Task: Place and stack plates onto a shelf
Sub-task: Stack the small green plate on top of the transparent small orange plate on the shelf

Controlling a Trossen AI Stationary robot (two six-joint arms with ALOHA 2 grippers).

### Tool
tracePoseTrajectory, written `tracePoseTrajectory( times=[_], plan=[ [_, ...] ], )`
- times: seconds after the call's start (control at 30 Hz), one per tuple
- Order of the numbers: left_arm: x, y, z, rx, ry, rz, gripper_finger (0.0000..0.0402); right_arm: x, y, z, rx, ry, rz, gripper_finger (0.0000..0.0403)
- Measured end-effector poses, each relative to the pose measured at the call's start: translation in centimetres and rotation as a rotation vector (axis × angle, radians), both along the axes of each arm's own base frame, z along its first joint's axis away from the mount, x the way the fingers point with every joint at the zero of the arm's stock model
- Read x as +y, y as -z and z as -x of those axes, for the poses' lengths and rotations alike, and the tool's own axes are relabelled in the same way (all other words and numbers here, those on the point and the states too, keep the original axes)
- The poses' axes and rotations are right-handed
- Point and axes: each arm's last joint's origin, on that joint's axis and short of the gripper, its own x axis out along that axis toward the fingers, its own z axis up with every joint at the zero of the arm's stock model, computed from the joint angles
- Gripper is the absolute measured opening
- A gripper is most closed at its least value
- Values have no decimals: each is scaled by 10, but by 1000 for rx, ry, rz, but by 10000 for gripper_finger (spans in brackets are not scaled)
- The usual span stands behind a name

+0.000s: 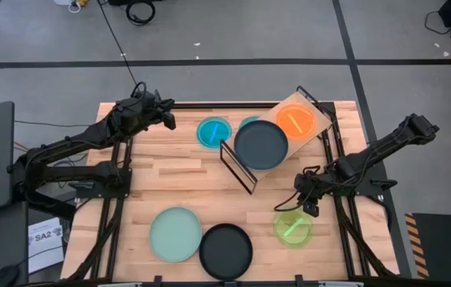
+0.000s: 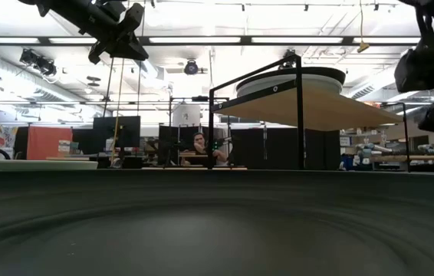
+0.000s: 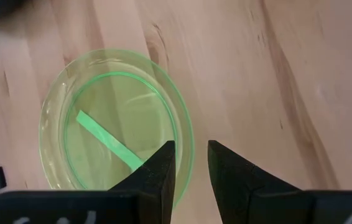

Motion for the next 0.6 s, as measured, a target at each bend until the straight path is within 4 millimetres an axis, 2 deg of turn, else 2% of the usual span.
tracePoseTrajectory(
  times=[0.33, 0.6],
  plan=[
    [0, 0, 0, 2, 0, 1, 52, 1, 20, -1, -97, -11, -62, 100],
    [0, 0, 0, 1, 0, 1, 52, -1, 31, 4, -84, -6, -64, 100]
  ],
)
